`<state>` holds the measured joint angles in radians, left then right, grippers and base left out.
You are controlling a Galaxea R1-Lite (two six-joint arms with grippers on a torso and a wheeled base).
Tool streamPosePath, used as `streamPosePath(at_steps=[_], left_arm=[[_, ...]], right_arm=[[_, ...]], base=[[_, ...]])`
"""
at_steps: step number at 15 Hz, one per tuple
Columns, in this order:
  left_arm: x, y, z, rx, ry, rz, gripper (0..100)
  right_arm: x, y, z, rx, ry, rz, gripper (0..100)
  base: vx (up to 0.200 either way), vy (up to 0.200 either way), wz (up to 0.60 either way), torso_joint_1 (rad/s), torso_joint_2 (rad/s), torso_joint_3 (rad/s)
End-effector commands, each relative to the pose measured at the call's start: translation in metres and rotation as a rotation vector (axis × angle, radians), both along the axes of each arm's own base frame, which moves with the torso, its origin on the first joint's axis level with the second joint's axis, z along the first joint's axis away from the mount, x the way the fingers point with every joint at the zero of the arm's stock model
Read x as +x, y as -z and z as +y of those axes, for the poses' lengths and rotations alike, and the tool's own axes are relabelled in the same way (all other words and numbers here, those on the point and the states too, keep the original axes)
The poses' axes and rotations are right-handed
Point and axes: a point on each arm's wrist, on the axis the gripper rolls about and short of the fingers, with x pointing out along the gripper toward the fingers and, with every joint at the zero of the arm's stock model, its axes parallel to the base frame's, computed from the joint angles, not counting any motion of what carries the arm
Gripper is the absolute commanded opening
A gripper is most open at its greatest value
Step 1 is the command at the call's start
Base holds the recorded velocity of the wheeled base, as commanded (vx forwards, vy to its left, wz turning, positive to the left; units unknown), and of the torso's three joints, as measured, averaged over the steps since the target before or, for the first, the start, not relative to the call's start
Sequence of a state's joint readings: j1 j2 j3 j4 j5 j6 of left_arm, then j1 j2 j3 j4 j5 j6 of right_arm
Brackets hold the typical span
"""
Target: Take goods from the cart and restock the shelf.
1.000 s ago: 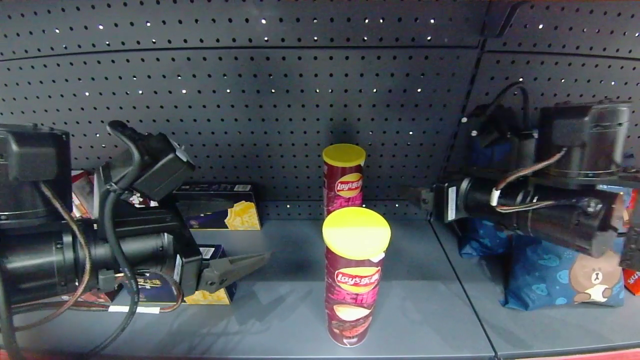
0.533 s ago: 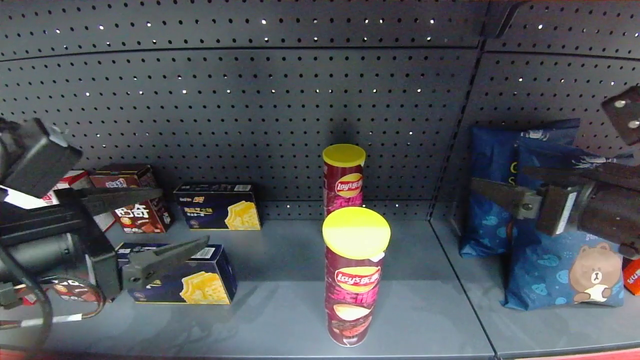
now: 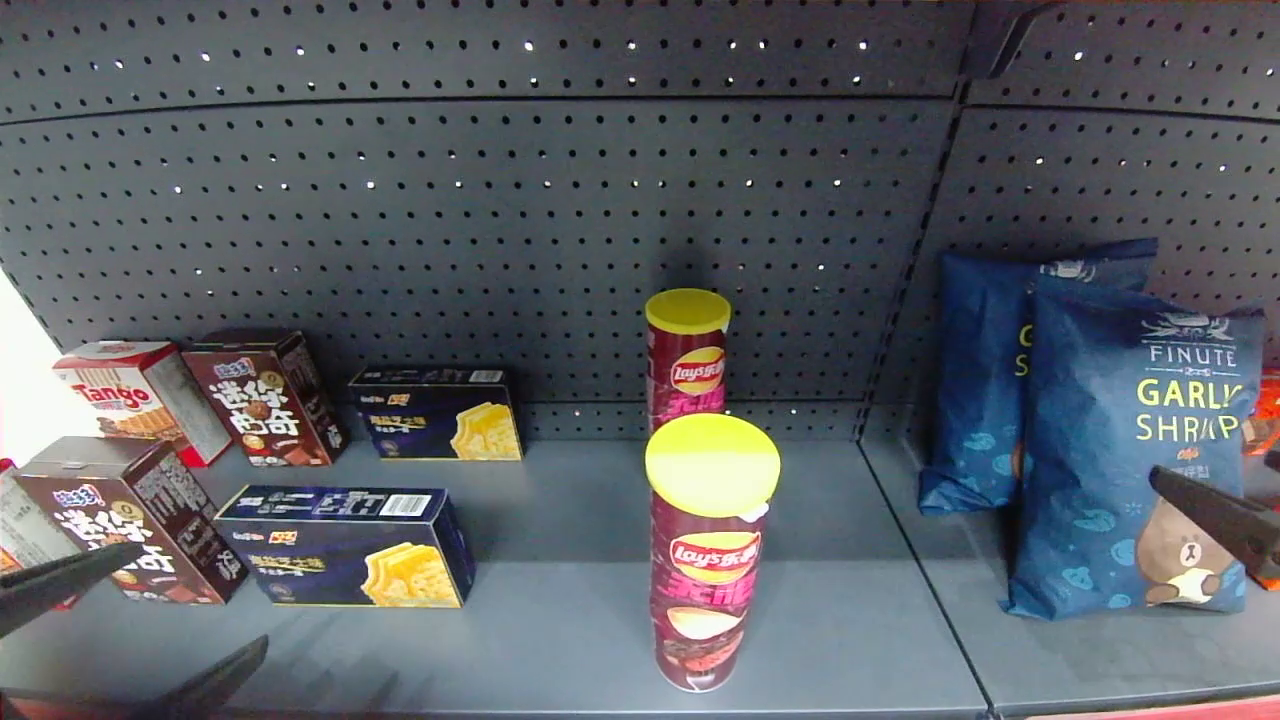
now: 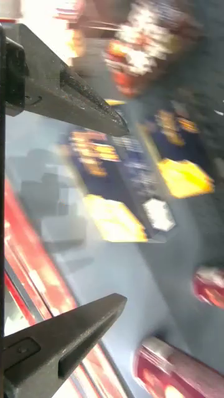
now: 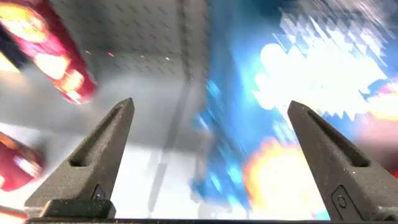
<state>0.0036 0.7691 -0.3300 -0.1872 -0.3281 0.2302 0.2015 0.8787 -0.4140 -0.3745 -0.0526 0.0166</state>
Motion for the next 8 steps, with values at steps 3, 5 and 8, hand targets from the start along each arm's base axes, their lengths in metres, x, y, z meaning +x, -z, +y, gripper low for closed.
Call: streamPosePath(at_steps=[3, 5, 8], left_arm=[[-0.047, 0.037, 0.002, -0.02, -0.124, -0.09, 100], [-0.059, 0.051, 0.003, -0.032, -0.167, -0.12, 100], [-0.068, 0.061, 0.004, -0.021, -0.228, -0.099, 100]], right_arm=[[-0.046, 0.042, -0.014, -0.002, 0.081, -0.031, 100], [-0.061, 0.065, -0.016, -0.082, 0.112, -0.032, 100], [-0.075, 0.084, -0.021, -0.084, 0.236, -0.045, 100]], base=[[0.0, 0.0, 0.0, 0.0, 0.0, 0.0], [0.0, 0.0, 0.0, 0.0, 0.0, 0.0], [0.0, 0.0, 0.0, 0.0, 0.0, 0.0]])
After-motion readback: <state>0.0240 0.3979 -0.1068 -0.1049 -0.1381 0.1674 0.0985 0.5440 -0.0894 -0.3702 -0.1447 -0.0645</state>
